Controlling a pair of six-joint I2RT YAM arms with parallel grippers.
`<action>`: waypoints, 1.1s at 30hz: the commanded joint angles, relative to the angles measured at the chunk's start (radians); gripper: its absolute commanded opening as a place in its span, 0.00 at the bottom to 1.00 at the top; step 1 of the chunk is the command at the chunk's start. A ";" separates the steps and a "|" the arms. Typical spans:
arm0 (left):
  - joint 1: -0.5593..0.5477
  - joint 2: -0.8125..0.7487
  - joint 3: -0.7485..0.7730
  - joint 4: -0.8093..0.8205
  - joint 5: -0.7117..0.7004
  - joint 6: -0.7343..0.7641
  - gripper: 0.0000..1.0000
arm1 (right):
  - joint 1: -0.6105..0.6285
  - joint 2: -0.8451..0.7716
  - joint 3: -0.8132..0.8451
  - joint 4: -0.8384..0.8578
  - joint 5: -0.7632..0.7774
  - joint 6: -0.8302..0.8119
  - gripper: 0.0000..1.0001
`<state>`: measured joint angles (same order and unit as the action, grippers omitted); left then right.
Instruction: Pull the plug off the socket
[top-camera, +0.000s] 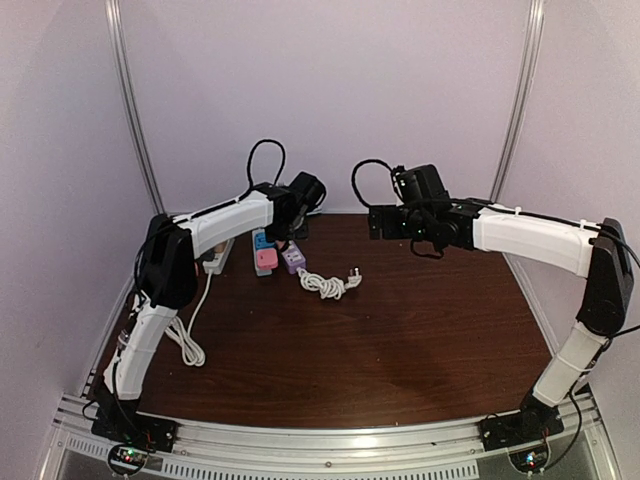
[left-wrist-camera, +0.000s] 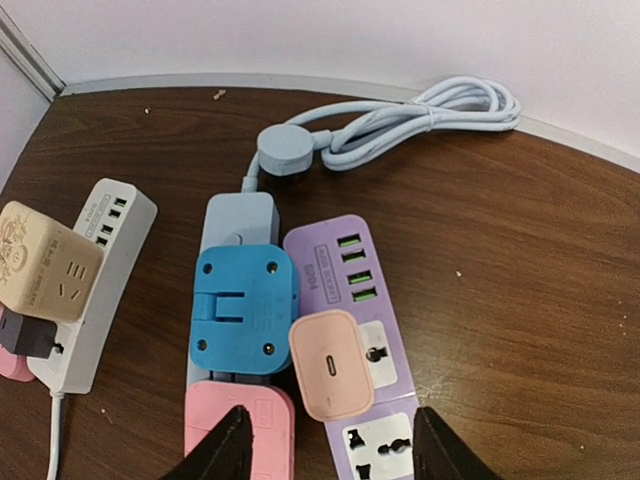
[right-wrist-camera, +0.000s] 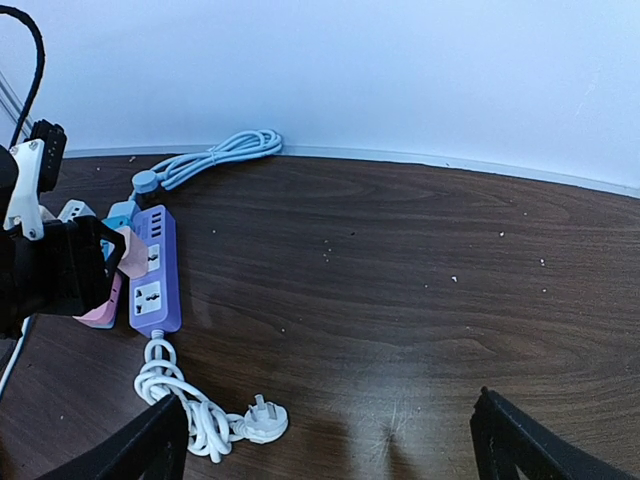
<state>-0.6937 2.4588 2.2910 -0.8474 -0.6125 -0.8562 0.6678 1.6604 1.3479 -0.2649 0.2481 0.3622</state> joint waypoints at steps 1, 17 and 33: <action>-0.001 0.028 0.058 -0.018 -0.065 -0.043 0.54 | -0.004 -0.037 -0.021 -0.008 -0.015 -0.006 1.00; 0.034 0.150 0.161 -0.014 -0.009 -0.052 0.46 | -0.005 -0.057 -0.051 -0.012 -0.014 -0.015 1.00; 0.010 0.132 0.156 0.011 0.048 0.057 0.29 | -0.005 -0.056 -0.071 -0.007 0.001 -0.015 1.00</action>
<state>-0.6632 2.6209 2.4329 -0.8639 -0.5869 -0.8680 0.6670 1.6302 1.2949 -0.2741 0.2382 0.3611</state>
